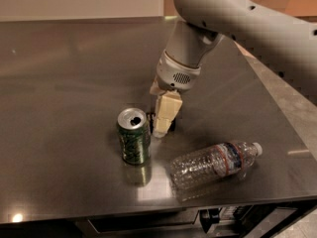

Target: Move rxbar chocolate near green can

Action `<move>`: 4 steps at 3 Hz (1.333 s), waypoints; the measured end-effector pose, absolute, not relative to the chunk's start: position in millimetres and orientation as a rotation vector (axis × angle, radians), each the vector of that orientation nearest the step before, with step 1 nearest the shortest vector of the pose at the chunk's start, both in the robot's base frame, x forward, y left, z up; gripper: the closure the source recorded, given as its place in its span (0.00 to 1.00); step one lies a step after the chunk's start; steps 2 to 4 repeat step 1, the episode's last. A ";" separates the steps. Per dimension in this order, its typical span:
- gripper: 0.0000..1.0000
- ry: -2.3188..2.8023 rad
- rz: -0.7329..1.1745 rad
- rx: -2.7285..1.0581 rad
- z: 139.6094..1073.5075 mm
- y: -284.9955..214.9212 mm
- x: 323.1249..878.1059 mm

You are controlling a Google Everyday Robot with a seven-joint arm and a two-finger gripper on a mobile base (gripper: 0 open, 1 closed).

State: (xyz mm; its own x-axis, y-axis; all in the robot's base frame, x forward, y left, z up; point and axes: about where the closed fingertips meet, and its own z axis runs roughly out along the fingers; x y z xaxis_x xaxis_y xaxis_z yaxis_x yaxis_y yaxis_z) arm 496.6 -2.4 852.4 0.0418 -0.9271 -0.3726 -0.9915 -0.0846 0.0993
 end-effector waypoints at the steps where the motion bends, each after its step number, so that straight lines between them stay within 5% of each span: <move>1: 0.00 1.989 0.514 -2.124 852.4 -2.3 496.6; 4: 0.00 1.989 0.514 -2.124 852.4 -2.3 496.6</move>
Offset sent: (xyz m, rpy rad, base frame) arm 0.0000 0.0000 0.0000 0.0000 0.0000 0.0000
